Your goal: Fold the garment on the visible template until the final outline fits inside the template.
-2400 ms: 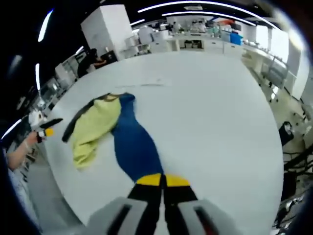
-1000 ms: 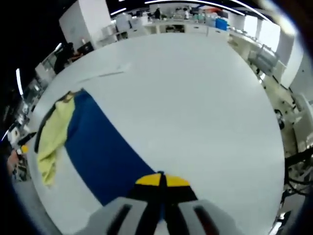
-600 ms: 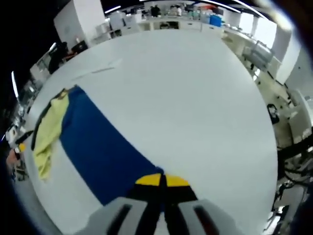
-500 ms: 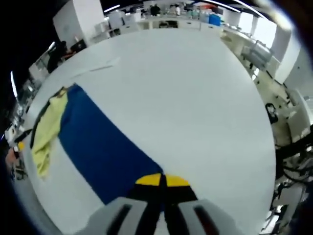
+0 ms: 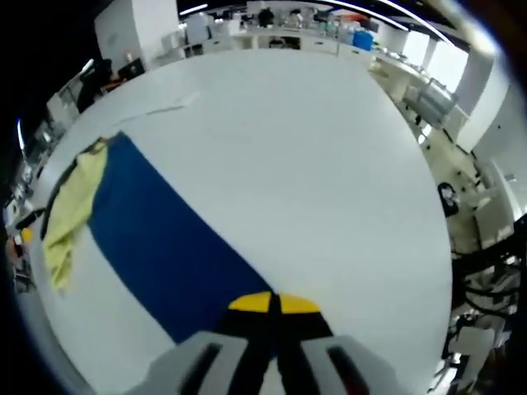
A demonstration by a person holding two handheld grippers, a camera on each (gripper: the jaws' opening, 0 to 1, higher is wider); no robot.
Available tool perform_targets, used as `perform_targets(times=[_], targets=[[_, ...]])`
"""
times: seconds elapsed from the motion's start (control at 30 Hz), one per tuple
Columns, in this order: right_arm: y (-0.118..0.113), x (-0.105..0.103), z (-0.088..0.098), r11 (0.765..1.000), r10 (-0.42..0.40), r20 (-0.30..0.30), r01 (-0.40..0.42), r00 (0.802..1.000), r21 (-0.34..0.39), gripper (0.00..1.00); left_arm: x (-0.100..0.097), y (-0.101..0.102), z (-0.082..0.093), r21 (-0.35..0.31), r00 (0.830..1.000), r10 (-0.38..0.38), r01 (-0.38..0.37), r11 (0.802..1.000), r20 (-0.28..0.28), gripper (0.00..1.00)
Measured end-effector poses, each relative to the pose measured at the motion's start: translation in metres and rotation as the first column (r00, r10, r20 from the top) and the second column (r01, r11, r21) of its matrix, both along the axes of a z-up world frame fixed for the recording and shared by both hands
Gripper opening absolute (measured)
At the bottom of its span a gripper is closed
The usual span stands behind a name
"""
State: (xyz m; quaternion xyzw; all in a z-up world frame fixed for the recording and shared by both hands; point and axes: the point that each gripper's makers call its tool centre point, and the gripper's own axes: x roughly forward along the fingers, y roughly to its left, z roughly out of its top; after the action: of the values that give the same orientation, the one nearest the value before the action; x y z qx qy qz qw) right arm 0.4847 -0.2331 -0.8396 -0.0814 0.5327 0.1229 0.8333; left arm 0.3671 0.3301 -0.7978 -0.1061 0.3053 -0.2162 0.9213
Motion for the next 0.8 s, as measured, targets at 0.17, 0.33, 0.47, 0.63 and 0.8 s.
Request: perform_targets(times=[0.17,0.33,0.47,0.63,0.8], targets=[[0.001,-0.001,0.000,1.000,-0.003,0.003,0.003,1.000,0.020,0.02,-0.001,0.002,0.000,0.000,1.000,0.003,-0.003,1.000,0.000,0.83],[0.002,-0.003,0.005,0.999,-0.005,0.039,0.004,0.999,0.045,0.22,-0.001,0.003,0.001,-0.001,1.000,0.003,-0.003,1.000,0.003,0.84],[0.006,-0.002,0.010,0.996,-0.011,0.084,0.004,0.996,0.085,0.46,-0.001,0.004,0.002,-0.004,1.000,0.003,-0.003,1.000,0.006,0.83],[0.011,-0.008,0.012,0.995,0.016,0.119,-0.028,0.993,0.096,0.72,-0.002,0.003,0.006,-0.007,1.000,0.005,-0.005,1.000,0.014,0.83],[0.020,-0.014,0.014,0.991,0.055,0.152,-0.073,0.987,0.115,0.98,-0.005,0.000,0.009,-0.011,1.000,0.003,-0.003,1.000,0.021,0.84]])
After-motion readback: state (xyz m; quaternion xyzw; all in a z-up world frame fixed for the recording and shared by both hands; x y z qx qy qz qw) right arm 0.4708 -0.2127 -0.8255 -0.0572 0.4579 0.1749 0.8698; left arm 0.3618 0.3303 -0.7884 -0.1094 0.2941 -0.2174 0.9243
